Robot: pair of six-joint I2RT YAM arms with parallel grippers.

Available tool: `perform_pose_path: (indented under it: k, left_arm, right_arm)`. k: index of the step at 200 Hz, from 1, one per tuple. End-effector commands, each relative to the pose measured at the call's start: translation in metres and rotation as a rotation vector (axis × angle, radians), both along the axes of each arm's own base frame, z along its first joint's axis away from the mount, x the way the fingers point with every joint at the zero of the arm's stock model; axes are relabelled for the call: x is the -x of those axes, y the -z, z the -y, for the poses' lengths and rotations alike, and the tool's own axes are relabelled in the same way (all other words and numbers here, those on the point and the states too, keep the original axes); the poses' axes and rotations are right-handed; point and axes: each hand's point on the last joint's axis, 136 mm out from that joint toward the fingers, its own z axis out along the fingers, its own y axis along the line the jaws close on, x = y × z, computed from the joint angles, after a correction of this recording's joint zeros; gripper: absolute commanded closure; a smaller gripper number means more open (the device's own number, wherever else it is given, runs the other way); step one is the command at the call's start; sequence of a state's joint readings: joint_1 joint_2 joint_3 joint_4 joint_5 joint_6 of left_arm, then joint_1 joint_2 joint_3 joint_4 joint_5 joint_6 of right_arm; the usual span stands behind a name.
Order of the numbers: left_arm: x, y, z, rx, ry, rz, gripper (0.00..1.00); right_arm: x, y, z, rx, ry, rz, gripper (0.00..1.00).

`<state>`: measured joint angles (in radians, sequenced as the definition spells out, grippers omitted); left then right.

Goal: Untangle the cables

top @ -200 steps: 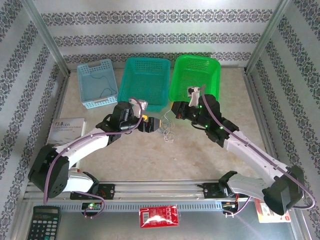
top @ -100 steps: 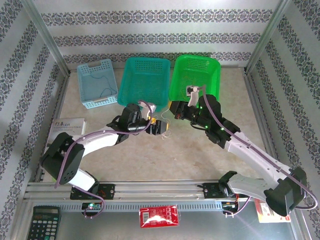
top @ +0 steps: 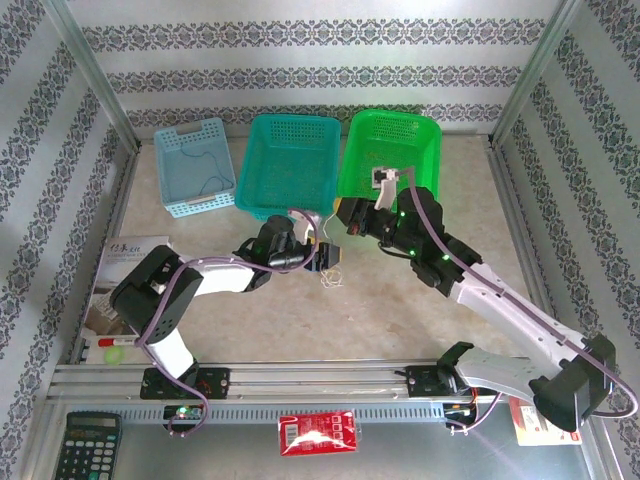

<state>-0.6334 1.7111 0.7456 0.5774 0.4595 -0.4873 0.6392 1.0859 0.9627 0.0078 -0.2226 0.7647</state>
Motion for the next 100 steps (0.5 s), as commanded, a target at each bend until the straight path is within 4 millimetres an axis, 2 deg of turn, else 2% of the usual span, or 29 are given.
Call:
perform_pose_path:
  k: [1, 15, 33, 80, 100]
  left_arm:
    - [0.006, 0.005, 0.005, 0.024, 0.014, 0.017, 0.35]
    - [0.01, 0.014, 0.002, 0.013, 0.014, 0.002, 0.44]
    - [0.015, 0.023, -0.002, 0.001, 0.012, -0.013, 0.49]
    - [0.025, 0.035, -0.01, -0.019, 0.008, -0.031, 0.5]
    - [0.026, 0.034, -0.012, -0.019, 0.005, -0.032, 0.5]
  right_arm:
    - [0.004, -0.058, 0.008, -0.095, 0.021, 0.111, 1.0]
    - [0.004, -0.071, 0.01, -0.11, 0.025, 0.133, 1.0]
    - [0.003, -0.088, 0.015, -0.13, 0.031, 0.163, 1.0]
    - [0.001, -0.132, 0.03, -0.175, 0.049, 0.243, 1.0]
    - [0.001, -0.14, 0.034, -0.18, 0.056, 0.258, 1.0]
